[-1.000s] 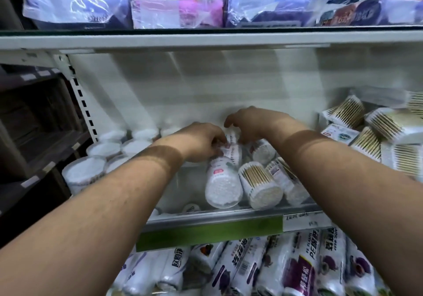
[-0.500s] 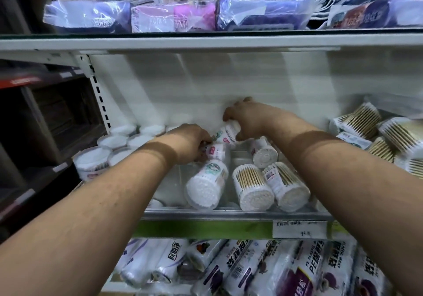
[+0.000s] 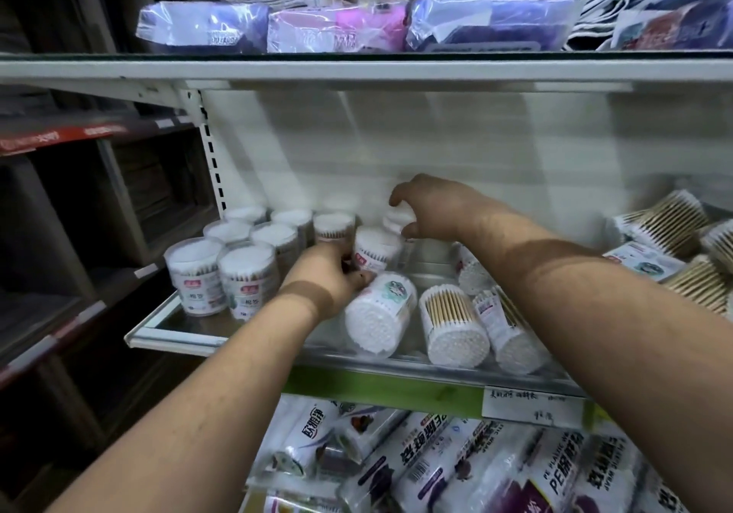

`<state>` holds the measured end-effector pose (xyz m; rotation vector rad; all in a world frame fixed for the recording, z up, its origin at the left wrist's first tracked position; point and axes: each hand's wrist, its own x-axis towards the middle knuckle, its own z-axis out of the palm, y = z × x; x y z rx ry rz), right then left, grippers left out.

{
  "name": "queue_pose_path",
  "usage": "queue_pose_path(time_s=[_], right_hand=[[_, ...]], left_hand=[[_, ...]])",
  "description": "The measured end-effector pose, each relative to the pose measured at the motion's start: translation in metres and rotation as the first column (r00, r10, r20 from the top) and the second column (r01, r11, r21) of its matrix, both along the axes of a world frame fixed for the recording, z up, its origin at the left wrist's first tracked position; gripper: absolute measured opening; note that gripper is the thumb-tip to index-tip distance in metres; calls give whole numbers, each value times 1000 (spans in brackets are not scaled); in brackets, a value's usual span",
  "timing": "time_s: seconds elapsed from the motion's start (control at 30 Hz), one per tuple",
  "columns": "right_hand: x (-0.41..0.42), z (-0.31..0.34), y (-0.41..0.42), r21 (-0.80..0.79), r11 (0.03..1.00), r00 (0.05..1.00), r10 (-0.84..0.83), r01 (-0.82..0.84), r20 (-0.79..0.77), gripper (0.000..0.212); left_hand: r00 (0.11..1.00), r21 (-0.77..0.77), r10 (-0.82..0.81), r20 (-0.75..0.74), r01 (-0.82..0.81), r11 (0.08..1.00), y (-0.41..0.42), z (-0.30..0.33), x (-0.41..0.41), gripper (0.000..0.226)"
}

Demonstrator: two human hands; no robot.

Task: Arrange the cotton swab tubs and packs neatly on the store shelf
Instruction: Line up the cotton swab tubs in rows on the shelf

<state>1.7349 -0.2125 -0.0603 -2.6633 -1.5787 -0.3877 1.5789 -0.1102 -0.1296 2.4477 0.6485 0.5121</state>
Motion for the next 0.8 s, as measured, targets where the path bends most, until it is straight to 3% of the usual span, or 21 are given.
queue_pose_path(time_s=[0.13, 0.3, 0.4, 0.6, 0.8], right_hand=[[4, -6, 3, -44, 999, 1000, -14, 13, -26, 45], [4, -6, 4, -40, 999, 996, 31, -35, -81, 47], [4, -9, 4, -14, 999, 993, 44, -46, -107, 46], [2, -13, 3, -4, 999, 991, 40, -41, -125, 49], [-2, -13, 3, -29, 1000, 994, 9, -12, -111, 52]], left_hand=[[992, -29, 125, 21, -124, 992, -1, -12, -5, 24], [974, -35, 217, 57, -215, 976, -4, -16, -8, 38], [979, -59, 206, 6, -205, 977, -4, -19, -7, 52], [975, -74, 219, 33, -216, 974, -6, -20, -6, 33], [925, -16, 377, 56, -376, 926, -1, -28, -7, 48]])
